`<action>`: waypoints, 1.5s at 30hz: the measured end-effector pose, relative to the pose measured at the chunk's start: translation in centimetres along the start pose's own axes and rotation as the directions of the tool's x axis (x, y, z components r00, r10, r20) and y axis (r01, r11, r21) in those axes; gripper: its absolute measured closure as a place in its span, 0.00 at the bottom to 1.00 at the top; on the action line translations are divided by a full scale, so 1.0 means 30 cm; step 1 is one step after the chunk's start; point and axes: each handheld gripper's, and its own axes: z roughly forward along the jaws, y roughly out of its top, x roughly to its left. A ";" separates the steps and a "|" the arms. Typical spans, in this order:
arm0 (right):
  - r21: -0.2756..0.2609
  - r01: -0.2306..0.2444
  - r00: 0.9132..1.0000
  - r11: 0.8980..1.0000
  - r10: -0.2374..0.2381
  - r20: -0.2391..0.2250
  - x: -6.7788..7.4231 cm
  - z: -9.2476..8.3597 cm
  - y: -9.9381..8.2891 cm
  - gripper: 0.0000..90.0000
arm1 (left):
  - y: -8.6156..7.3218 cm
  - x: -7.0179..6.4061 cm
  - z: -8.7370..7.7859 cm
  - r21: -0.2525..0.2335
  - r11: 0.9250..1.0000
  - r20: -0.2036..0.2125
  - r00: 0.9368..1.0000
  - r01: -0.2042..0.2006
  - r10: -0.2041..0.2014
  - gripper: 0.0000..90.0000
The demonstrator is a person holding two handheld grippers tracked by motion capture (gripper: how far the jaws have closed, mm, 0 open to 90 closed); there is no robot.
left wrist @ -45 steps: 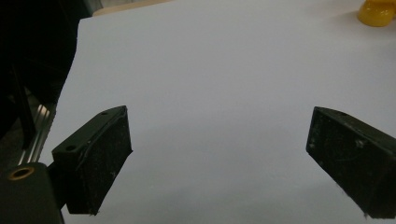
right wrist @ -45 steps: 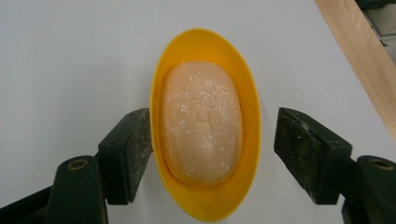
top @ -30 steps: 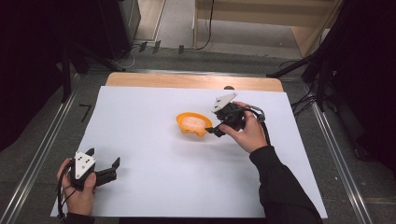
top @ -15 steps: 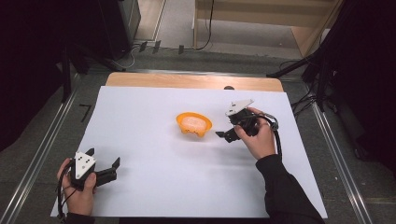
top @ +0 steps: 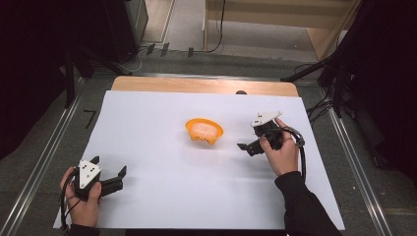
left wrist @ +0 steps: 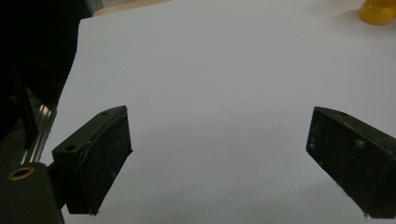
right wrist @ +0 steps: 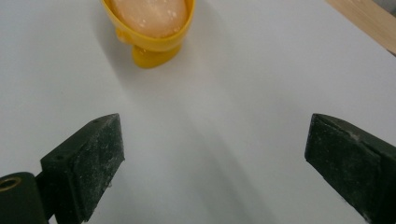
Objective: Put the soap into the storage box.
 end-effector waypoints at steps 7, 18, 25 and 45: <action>-0.002 -0.019 1.000 1.000 0.019 0.016 -0.006 -0.023 -0.058 0.05 | 0.000 0.000 0.000 0.000 1.000 0.000 1.000 -0.002 0.002 0.08; -0.028 -0.042 0.999 0.999 0.043 0.028 0.002 -0.070 -0.128 0.07 | 0.000 -0.001 0.000 -0.001 1.000 -0.002 1.000 -0.001 0.001 0.08; -0.051 -0.067 0.996 0.996 0.069 0.049 0.013 -0.109 -0.194 0.07 | 0.000 0.000 0.000 0.000 1.000 -0.001 1.000 -0.005 0.005 0.08; -0.086 -0.127 0.987 0.988 0.135 0.092 0.044 -0.192 -0.358 0.07 | 0.000 -0.001 0.000 0.002 1.000 -0.003 1.000 -0.005 0.005 0.08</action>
